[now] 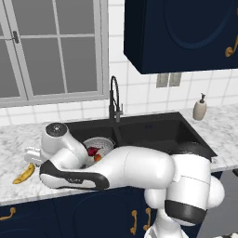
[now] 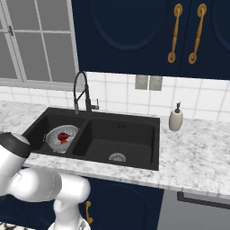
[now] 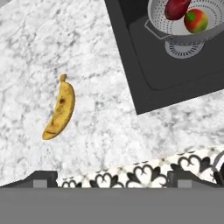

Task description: Put the colander in the sink, put the pear, mango, banana in the colander, and turn on the sink faucet and pour water over the colander.

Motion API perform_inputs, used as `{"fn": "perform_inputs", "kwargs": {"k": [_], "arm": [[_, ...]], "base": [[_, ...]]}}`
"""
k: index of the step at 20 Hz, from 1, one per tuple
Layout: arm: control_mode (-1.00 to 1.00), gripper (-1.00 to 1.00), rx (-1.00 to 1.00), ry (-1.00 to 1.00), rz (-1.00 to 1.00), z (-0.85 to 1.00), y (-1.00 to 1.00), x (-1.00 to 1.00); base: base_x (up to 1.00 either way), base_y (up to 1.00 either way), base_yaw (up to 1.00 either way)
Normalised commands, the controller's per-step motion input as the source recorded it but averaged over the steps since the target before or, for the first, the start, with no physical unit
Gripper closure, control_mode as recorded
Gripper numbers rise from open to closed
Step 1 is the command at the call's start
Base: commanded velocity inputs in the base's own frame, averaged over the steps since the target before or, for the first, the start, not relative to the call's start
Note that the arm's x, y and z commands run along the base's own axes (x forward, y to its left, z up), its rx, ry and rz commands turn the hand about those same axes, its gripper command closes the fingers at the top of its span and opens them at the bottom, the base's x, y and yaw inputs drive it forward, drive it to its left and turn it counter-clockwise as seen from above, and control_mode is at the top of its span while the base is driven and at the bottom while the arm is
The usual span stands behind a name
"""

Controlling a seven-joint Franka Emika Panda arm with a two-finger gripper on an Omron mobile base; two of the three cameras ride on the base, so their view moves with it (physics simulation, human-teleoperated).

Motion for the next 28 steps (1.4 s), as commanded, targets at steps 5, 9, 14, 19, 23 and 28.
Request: {"fn": "perform_inputs", "kwargs": {"k": [5,9,14,19,23,28], "arm": [[-1.00,-1.00,-0.16,0.08,0.00,-0.08,0.50,0.40],[-1.00,-1.00,-0.14,0.04,0.00,-0.18,0.41,0.33],[-1.00,-1.00,-0.08,-0.04,0.00,-0.51,0.22,0.19],[-1.00,-1.00,-0.01,-0.08,0.00,-0.40,0.18,0.34],[-1.00,-1.00,0.00,-0.03,0.00,-0.38,0.03,0.32],[-1.00,-1.00,0.00,-0.09,0.00,-0.41,0.07,0.26]], "base": [[0.00,0.00,0.00],[0.00,0.00,0.00],[0.00,0.00,0.00],[0.00,0.00,0.00],[0.00,0.00,0.00],[0.00,0.00,0.00]]}}
